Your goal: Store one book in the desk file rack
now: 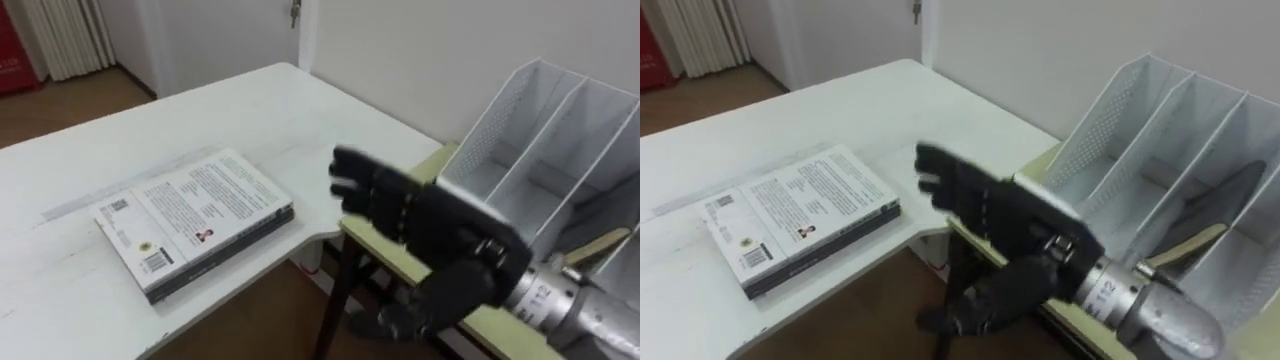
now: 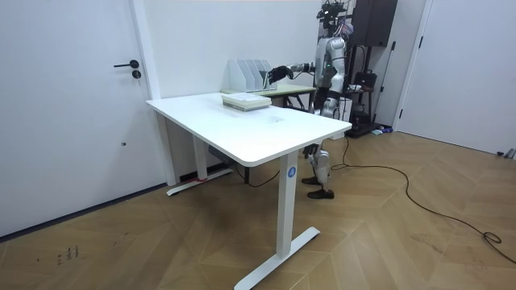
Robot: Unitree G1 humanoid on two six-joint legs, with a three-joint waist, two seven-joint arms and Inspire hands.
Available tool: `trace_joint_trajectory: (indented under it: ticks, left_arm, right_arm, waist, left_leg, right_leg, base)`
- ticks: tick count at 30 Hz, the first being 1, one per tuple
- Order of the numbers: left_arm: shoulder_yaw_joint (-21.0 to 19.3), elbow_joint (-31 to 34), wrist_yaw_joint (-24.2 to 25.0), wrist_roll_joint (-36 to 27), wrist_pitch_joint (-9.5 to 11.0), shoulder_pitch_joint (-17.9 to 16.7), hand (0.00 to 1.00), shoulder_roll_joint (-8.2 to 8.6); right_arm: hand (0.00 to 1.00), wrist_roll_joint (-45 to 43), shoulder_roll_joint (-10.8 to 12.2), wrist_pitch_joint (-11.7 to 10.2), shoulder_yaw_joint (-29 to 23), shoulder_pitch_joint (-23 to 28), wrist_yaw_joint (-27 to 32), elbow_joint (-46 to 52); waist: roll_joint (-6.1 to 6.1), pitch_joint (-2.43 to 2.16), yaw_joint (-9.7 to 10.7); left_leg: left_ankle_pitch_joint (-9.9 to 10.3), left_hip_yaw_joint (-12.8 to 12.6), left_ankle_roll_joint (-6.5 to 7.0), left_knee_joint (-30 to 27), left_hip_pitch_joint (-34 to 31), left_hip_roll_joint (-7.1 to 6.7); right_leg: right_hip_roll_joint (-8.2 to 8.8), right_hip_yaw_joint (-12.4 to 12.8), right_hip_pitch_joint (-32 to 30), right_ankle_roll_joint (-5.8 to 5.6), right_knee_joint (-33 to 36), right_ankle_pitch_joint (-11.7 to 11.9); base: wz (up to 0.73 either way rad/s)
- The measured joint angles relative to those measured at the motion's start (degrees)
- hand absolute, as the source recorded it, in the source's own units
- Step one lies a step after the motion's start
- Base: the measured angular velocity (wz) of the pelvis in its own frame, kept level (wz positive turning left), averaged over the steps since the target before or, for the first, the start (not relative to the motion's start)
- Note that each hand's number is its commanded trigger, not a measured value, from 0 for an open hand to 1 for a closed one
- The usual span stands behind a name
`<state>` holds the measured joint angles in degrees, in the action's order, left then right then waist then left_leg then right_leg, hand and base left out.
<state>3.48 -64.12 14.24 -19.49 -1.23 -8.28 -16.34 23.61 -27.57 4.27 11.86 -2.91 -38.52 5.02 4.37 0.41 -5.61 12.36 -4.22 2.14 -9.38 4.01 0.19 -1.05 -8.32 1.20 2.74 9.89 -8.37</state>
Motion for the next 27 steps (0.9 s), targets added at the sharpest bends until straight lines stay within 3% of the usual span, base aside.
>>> trace_joint_trajectory:
  ticks: [6,11,16,20,24,27]
  left_arm:
    - [0.8,0.0,0.0,-0.1,-0.6,0.8,0.0,0.0]
    - [1.2,0.0,0.0,-0.3,-1.1,0.8,0.0,0.16]
    - [-1.3,0.0,0.0,0.1,-1.1,0.4,0.0,1.26]
    - [-2.4,0.0,-0.4,0.0,-1.2,0.1,0.0,2.07]
    - [-3.6,-0.5,-1.4,0.3,-1.2,-0.6,0.0,2.8]
    - [-6.8,-1.7,-1.7,1.1,-1.1,-0.8,0.0,4.25]
  right_arm:
    - [0.0,-13.6,0.3,1.7,3.1,5.8,-3.5,-14.7]
    - [0.0,-24.1,1.5,2.1,3.2,6.8,-2.8,-29.3]
    - [0.0,-34.3,6.9,1.9,1.4,7.3,3.9,-46.3]
    - [0.0,-34.2,9.0,0.6,-1.8,6.9,10.3,-56.3]
    - [0.0,-28.7,11.8,-0.9,-6.4,6.6,18.1,-65.9]
    - [0.0,-26.0,13.9,-2.0,-9.4,6.9,23.1,-70.2]
  waist:
    - [-0.39,0.36,-1.1]
    - [-0.81,-0.07,-1.7]
    - [-1.22,-0.24,-1.3]
    - [-1.93,-0.2,-0.8]
    - [-2.08,-0.17,-0.9]
    - [-2.74,-0.16,-0.8]
  left_leg:
    - [0.0,1.4,0.01,0.1,-0.9,-0.04]
    - [0.0,1.3,0.0,-0.2,-1.1,-0.05]
    - [0.0,1.2,0.0,-0.1,-0.3,-0.06]
    - [0.0,1.2,0.02,-0.2,-0.2,-0.24]
    - [0.0,1.5,-0.01,-0.3,-0.3,-0.21]
    - [0.0,1.9,-0.01,-0.3,0.1,-0.26]
  right_leg:
    - [0.14,-1.9,-0.4,0.01,-0.2,0.0]
    - [0.12,-1.3,-0.8,0.01,-0.2,0.0]
    - [0.15,-1.5,0.3,-0.02,-0.4,0.0]
    - [0.37,-2.9,1.1,-0.04,-1.2,0.0]
    - [0.32,-3.0,1.5,0.02,-1.3,-0.1]
    - [0.25,-2.8,1.8,0.01,-1.4,-0.1]
  base:
    - [0.11]
    - [-0.01]
    - [0.0]
    - [0.08]
    - [0.07]
    - [0.04]
